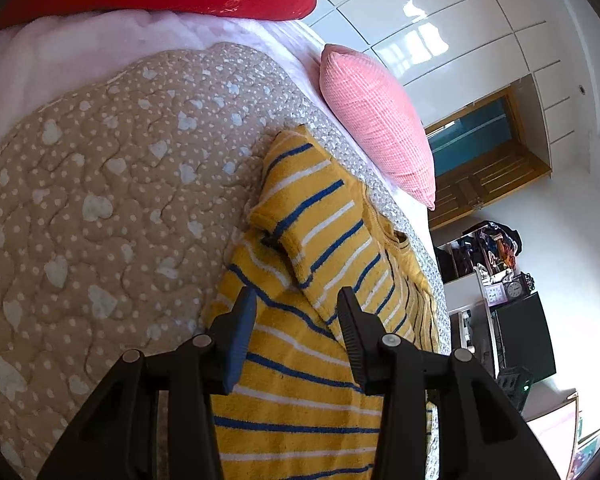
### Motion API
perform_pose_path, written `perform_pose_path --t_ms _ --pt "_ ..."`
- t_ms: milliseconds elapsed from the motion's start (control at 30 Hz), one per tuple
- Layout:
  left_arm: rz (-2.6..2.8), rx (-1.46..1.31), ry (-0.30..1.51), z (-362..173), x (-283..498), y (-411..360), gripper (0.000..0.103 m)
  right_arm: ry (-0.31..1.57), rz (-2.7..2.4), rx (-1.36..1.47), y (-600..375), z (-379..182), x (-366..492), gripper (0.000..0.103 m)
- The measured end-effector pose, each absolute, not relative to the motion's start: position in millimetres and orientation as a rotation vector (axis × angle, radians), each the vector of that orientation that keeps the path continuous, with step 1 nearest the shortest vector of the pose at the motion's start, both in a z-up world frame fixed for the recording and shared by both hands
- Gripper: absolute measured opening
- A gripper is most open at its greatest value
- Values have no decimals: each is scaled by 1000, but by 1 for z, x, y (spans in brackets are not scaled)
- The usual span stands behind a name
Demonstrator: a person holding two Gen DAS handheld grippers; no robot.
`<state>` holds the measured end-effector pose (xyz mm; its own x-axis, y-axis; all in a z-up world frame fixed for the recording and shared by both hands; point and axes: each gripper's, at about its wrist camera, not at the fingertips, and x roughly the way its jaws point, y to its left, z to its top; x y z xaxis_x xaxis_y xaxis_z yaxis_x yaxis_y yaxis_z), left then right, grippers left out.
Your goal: Fold small clothes
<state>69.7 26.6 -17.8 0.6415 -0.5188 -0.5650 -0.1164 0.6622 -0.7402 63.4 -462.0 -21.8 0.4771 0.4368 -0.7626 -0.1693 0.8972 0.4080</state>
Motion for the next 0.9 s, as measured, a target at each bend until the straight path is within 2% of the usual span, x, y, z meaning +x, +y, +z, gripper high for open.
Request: perform_pose_path --t_ms 33,67,100,200,433,500,633,767,900 --pt "-261 -838 863 -18 70 27 40 1024 383 284 -457 -25 66 43" --pt "-260 -837 863 -18 70 27 40 1040 388 269 -452 -28 68 25" --pt "-259 -835 861 -17 69 27 40 1054 396 259 -448 -27 69 17" --pt "-253 -835 855 -16 68 30 40 1034 368 215 -448 -10 68 10" --pt "-244 -832 869 -19 71 32 40 853 184 116 -464 51 103 10" --pt "-236 -818 873 -20 72 31 40 851 99 37 -459 48 126 11" --pt "-235 -811 882 -21 73 30 43 968 -17 -59 -450 11 162 15" --pt "-233 -806 892 -22 76 29 44 816 -34 13 -453 31 135 30" --pt "-227 -777 897 -21 79 23 45 726 6 49 -443 55 129 30"
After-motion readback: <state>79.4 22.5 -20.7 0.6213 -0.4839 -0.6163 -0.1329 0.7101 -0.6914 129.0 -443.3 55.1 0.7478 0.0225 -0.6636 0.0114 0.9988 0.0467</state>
